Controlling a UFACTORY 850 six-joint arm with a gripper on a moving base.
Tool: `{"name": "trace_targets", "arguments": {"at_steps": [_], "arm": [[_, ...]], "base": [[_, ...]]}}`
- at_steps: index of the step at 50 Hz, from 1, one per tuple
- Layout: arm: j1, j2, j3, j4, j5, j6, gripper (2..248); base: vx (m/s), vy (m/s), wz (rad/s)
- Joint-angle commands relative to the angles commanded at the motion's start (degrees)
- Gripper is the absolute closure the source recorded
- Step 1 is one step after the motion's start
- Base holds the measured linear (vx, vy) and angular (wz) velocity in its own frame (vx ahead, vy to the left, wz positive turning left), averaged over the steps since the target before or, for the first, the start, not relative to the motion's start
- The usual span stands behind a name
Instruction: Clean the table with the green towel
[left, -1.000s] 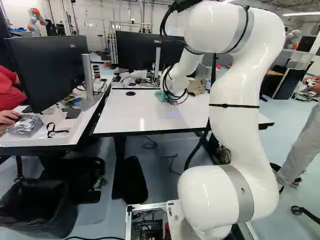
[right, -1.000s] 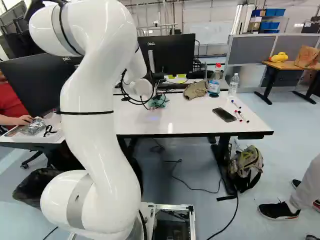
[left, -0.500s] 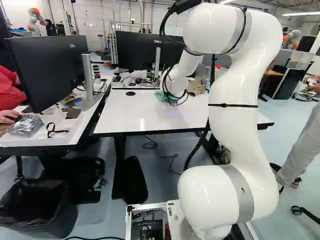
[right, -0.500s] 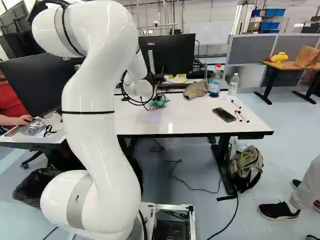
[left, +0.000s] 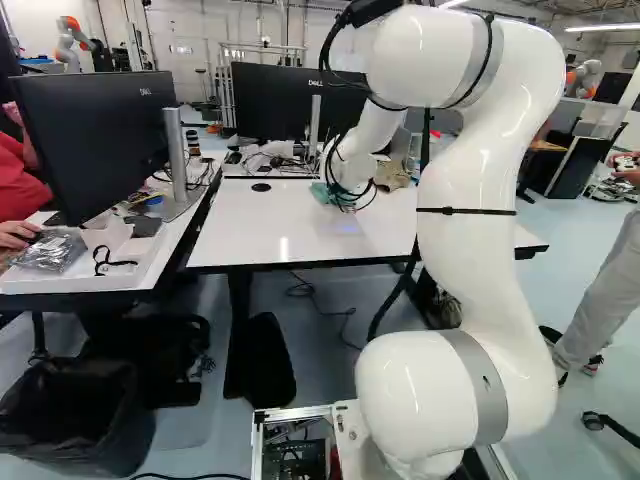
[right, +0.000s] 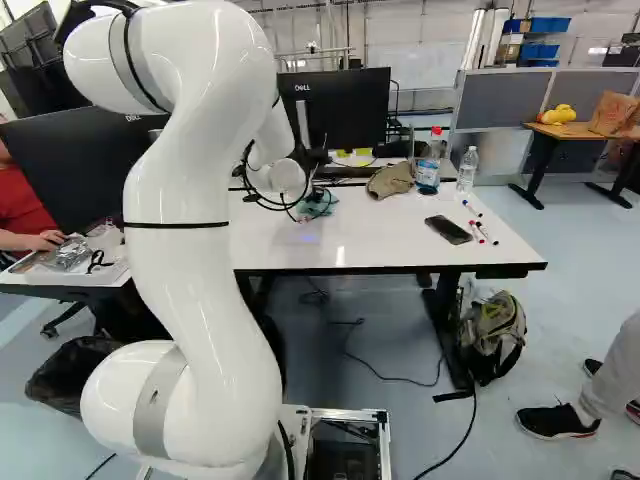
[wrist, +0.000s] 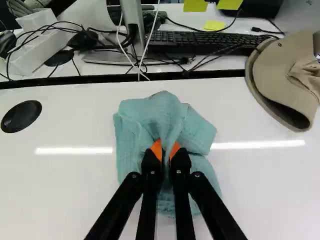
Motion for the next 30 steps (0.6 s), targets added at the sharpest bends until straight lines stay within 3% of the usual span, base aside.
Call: {"name": "trace_targets", "arguments": {"at_steps": [11, 30], "arm": [[-0.35, 0.34, 0.45, 0.0, 0.0, 0.0, 213], [-3.08, -0.14, -0.18, 0.0, 0.0, 0.0, 213]], "base": [[0.0, 0.0, 0.0], [0.0, 0.0, 0.0]]}}
